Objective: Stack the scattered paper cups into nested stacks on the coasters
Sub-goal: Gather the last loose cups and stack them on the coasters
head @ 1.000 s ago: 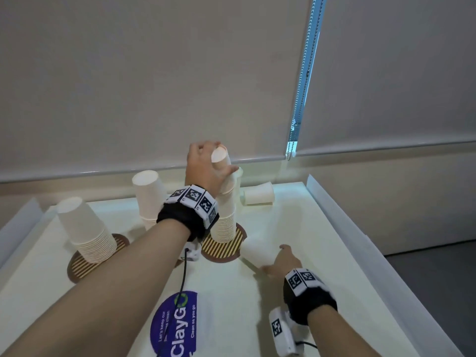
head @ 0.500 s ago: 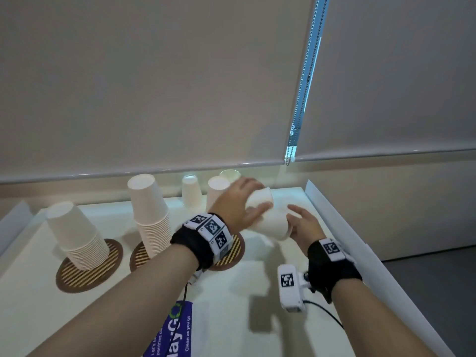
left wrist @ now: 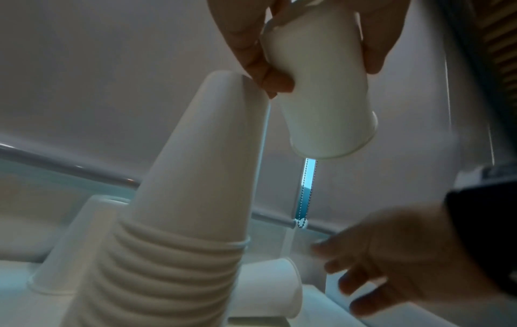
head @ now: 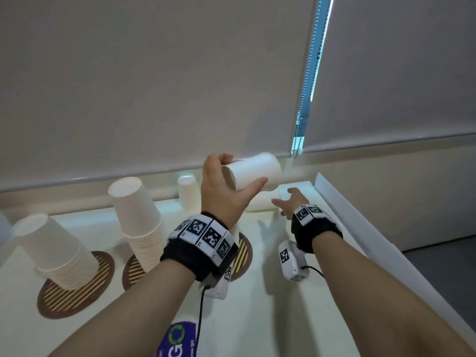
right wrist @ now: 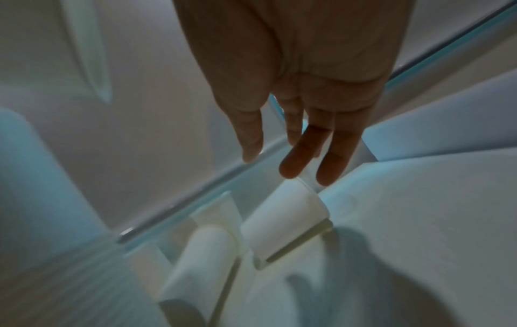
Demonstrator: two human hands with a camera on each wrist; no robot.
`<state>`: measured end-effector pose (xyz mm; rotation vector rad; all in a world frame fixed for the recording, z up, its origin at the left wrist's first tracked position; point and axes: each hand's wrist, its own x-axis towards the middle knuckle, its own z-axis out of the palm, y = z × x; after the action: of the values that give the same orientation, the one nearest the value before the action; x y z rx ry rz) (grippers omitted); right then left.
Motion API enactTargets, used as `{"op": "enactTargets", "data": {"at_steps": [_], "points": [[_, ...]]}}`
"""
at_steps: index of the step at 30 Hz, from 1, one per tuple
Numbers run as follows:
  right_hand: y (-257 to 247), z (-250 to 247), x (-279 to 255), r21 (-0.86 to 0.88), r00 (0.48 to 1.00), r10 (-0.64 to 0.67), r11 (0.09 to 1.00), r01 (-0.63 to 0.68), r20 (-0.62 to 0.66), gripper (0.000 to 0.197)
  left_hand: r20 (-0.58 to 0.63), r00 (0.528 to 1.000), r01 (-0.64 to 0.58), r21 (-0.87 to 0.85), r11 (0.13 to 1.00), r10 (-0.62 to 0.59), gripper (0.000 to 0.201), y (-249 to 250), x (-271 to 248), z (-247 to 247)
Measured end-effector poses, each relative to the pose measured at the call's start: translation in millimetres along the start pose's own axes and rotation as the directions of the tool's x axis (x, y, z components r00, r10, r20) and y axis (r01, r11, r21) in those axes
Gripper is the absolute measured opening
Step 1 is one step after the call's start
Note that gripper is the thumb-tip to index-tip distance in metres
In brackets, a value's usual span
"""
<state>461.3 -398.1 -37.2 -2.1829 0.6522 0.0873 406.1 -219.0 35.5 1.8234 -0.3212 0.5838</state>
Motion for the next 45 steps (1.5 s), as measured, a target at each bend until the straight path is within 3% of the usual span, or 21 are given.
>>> {"op": "enactTargets", "data": {"at_steps": [3, 7, 9, 12, 14, 18, 21, 23, 26, 28, 30, 32, 36, 38, 41, 43, 45], "points": [[3.2, 18.6, 21.7, -0.025, 1.000, 0.007, 1.000, -0.007, -0.008, 0.093, -0.003, 1.000, -0.014, -0.037, 0.999, 0.014, 0.061, -5.3, 1.7, 2.3], [12.2, 38.5, 43.4, 0.156, 1.000, 0.018, 0.988, -0.017, -0.005, 0.092, 0.057, 0.995, -0.085, 0.003, 0.996, 0.085, 0.060, -13.2, -2.1, 5.8], [14.1, 43.0, 46.5, 0.174, 0.999, 0.020, 0.984, -0.024, 0.025, 0.077, 0.082, 0.988, -0.133, 0.040, 0.990, 0.130, 0.060, -14.9, -2.2, 5.4], [6.7, 38.0, 29.3, 0.179, 1.000, -0.021, 0.984, 0.020, 0.001, 0.033, 0.094, 0.987, -0.137, 0.066, 0.988, 0.130, 0.057, -14.9, 0.1, 3.0], [8.5, 32.4, 21.8, 0.270, 0.999, -0.001, 0.963, 0.015, -0.053, 0.028, 0.099, 0.987, -0.133, 0.078, 0.988, 0.125, 0.054, -14.6, 0.6, 1.5], [14.1, 2.4, 7.5, 0.569, 0.992, 0.115, 0.820, -0.067, -0.048, 0.026, 0.172, 0.976, -0.152, 0.101, 0.983, 0.133, 0.060, -6.7, -6.3, 4.3], [6.3, -21.0, -16.1, 0.700, 0.994, 0.098, 0.708, -0.098, 0.040, 0.025, 0.214, 0.971, -0.135, 0.121, 0.983, 0.107, 0.059, 3.5, -9.5, 8.4], [-5.7, -32.2, -34.9, 0.745, 0.991, -0.006, 0.660, -0.099, 0.136, 0.022, 0.230, 0.968, -0.128, 0.122, 0.984, 0.097, 0.058, 11.7, -9.1, 12.1], [-28.5, -47.9, -61.8, 0.681, 0.940, -0.229, 0.732, -0.005, 0.253, 0.020, 0.248, 0.967, -0.097, 0.130, 0.987, 0.063, 0.060, 26.9, -6.6, 15.9], [-44.0, -56.2, -76.5, 0.681, 0.914, -0.294, 0.732, 0.028, 0.279, 0.030, 0.211, 0.975, -0.096, 0.132, 0.987, 0.066, 0.068, 36.7, -2.9, 11.8], [-60.1, -62.7, -89.3, 0.721, 0.903, -0.323, 0.693, 0.022, 0.283, 0.042, 0.109, 0.993, -0.058, 0.049, 0.997, 0.053, 0.079, 46.4, 2.1, 0.9], [-78.1, -64.7, -103.7, 0.727, 0.869, -0.386, 0.685, 0.047, 0.308, 0.048, -0.031, 0.998, 0.044, -0.071, 0.996, -0.047, 0.085, 56.4, 7.9, -15.4], [-109.6, -52.7, -132.4, 0.639, 0.796, -0.443, 0.764, 0.093, 0.413, 0.037, -0.249, 0.930, 0.206, -0.259, 0.944, -0.271, 0.081, 66.5, 20.2, -47.8], [-118.0, -45.0, -141.1, 0.509, 0.822, -0.396, 0.847, 0.154, 0.409, 0.034, -0.279, 0.915, 0.240, -0.203, 0.949, -0.291, 0.076, 65.3, 24.2, -58.9], [-114.5, -36.0, -134.6, 0.311, 0.900, -0.366, 0.906, 0.287, 0.236, 0.022, -0.183, 0.966, 0.175, -0.058, 0.983, -0.183, 0.067, 56.7, 25.3, -58.9], [-103.6, -32.7, -120.4, 0.285, 0.940, -0.318, 0.919, 0.273, 0.124, 0.026, -0.086, 0.992, 0.092, 0.032, 0.995, -0.089, 0.062, 51.4, 24.1, -53.4], [-89.0, -31.9, -107.4, 0.265, 0.965, -0.244, 0.941, 0.211, 0.095, 0.030, 0.031, 0.999, 0.040, 0.116, 0.992, -0.044, 0.057, 43.4, 22.1, -46.3]]}}
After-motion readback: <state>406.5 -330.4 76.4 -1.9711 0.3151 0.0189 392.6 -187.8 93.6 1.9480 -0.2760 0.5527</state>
